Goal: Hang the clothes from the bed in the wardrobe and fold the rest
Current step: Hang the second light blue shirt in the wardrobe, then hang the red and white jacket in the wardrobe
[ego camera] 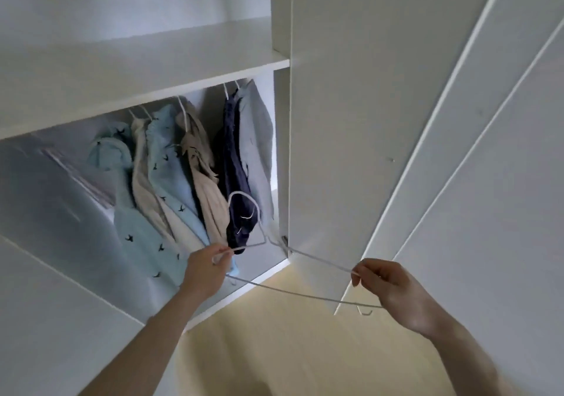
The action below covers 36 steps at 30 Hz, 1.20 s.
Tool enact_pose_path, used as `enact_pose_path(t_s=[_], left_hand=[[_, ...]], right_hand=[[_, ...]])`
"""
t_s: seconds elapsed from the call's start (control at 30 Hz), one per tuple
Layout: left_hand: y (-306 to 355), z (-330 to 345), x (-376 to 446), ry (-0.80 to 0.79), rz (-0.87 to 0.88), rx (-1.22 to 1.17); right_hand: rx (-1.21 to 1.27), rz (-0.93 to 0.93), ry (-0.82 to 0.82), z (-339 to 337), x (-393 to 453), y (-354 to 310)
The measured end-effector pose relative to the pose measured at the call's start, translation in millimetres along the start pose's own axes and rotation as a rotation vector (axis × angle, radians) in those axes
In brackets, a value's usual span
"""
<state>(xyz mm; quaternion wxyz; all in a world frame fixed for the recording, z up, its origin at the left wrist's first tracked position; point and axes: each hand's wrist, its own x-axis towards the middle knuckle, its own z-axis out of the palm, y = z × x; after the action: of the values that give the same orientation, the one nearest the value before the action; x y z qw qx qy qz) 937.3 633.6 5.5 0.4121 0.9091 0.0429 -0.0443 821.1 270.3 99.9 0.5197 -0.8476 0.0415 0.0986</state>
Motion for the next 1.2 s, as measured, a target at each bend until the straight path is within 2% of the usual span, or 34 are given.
enact_pose_path(t_s=[0.07,0.17,0.27,0.37,0.67,0.83,1.03,1.2], left_hand=[[19.2,26.7,0.0,-0.084,0.018,0.022],[50.8,61.0,-2.7,-0.253,0.086,0.022],[81.2,90.0,-7.2,-0.421,0.212,0.026],[110.5,116.5,-25.8,-0.551,0.37,0.049],[175.1,166.7,-150.5,-0.941,0.637,0.095],[216.4,200.4,-254.6,-0.987,0.771,0.113],[240.5,236.6,-398.5,-1.151,0.855,0.076],[240.8,261.7,-505.4,-1.254,0.872,0.057]], right_hand=[[-0.07,0.072,0.136,-12.0,-27.9,27.3],[-0.055,0.178,0.436,-14.4,-76.4,58.3],[-0.058,0.303,0.687,-3.4,-133.7,79.2],[-0.044,0.432,0.863,15.7,-190.7,93.1],[0.062,0.64,1.229,86.6,-333.6,113.9],[0.146,0.683,1.442,105.5,-421.1,125.2],[0.1,0.717,1.611,114.7,-567.9,141.3],[0.101,0.739,1.634,121.9,-673.2,164.5]])
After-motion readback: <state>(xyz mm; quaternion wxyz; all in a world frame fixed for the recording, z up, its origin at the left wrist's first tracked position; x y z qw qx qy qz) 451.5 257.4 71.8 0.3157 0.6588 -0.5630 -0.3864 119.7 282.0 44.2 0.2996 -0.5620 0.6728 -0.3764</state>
